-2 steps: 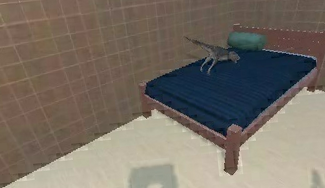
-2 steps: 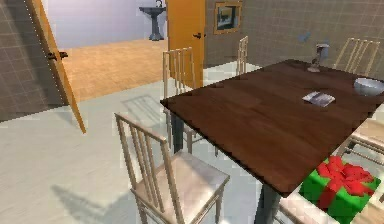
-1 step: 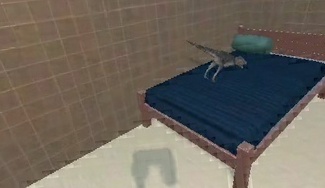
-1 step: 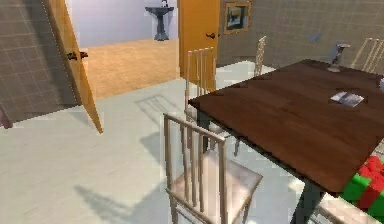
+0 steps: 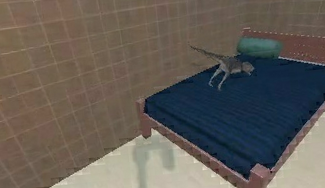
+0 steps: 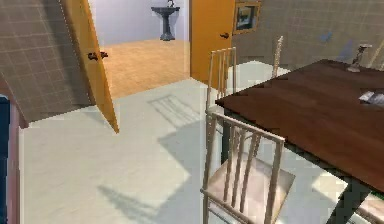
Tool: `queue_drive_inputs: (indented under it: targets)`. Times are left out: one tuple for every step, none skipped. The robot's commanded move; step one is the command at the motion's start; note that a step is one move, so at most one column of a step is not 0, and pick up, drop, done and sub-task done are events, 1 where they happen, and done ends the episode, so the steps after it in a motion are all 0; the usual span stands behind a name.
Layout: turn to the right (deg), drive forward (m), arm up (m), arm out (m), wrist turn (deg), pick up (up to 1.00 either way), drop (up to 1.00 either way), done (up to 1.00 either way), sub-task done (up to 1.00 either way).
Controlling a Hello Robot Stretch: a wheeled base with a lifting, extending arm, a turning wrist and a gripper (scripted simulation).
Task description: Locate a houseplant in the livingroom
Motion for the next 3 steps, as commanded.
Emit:
queue_drive_inputs:
  targets:
    - [-45.0, 0.0, 0.0, 0.0, 0.0, 0.0, 0.0, 0.0, 0.0]
    - [-45.0, 0.0, 0.0, 0.0, 0.0, 0.0, 0.0, 0.0, 0.0]
    - [-45.0, 0.0, 0.0, 0.0, 0.0, 0.0, 0.0, 0.0, 0.0]
